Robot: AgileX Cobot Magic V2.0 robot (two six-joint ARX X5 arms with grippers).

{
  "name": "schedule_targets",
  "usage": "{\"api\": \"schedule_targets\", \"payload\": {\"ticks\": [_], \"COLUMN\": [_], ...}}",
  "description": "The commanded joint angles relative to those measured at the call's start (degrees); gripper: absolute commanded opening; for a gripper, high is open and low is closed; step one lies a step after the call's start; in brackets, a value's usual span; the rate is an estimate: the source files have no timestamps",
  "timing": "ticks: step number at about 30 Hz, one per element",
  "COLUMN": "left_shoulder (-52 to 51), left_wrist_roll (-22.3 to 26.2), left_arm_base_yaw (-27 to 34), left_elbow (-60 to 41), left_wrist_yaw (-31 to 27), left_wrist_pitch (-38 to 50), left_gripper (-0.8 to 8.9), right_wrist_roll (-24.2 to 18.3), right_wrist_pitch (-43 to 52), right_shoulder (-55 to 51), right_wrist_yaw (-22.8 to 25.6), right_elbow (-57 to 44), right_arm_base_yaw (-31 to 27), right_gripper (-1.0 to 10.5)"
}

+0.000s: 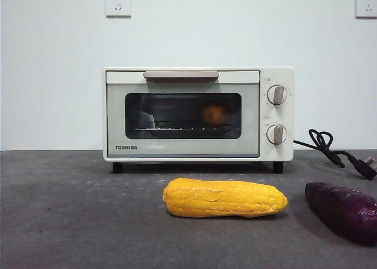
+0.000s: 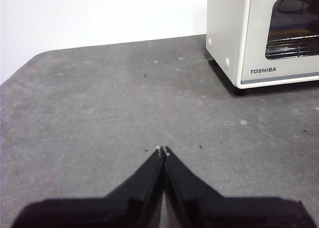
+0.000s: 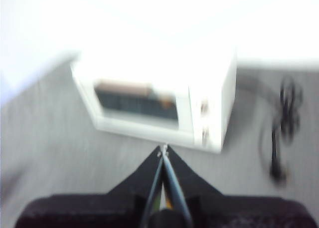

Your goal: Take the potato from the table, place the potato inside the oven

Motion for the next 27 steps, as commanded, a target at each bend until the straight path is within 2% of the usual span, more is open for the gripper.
{"api": "schedule_targets", "payload": {"ticks": [1,5,11,18,22,27], "left_shoulder": [-0.13,-0.13,-0.13,-0.13,-0.13,-0.13], "left_wrist_roll": [-0.37,-0.37,-0.37,-0.37,-0.37,-0.37], "left_arm_base_yaw": [0.13,0.13,0.13,0.13,0.13,0.13], "left_elbow": [-0.83,-0.83,-0.83,-0.83,-0.83,-0.83], "left_wrist_yaw": [0.17,0.17,0.17,0.17,0.17,0.17], "left_wrist_pitch": [0.17,0.17,0.17,0.17,0.17,0.17], "left_gripper": [-0.04,-0.04,-0.04,-0.04,-0.04,-0.04], "right_wrist_roll": [-4.13,-2.69,-2.19,-2.12,-1.95,-1.55], "right_wrist_pitch": [9.81,26.88,39.15,41.35,40.94,35.78], "right_shoulder": [-4.39,-11.69,-19.67,-26.51,-28.59,-28.87], "right_wrist_yaw": [-1.20,-1.29,-0.85,-0.79,-0.83,-0.72], "right_elbow": [-9.97,-26.60,-43.74,-55.58,-58.55,-58.88], "right_arm_base_yaw": [-5.16,-8.90,-9.57,-9.57,-9.57,-9.57], "right_gripper": [0.0,0.0,0.0,0.0,0.0,0.0]}}
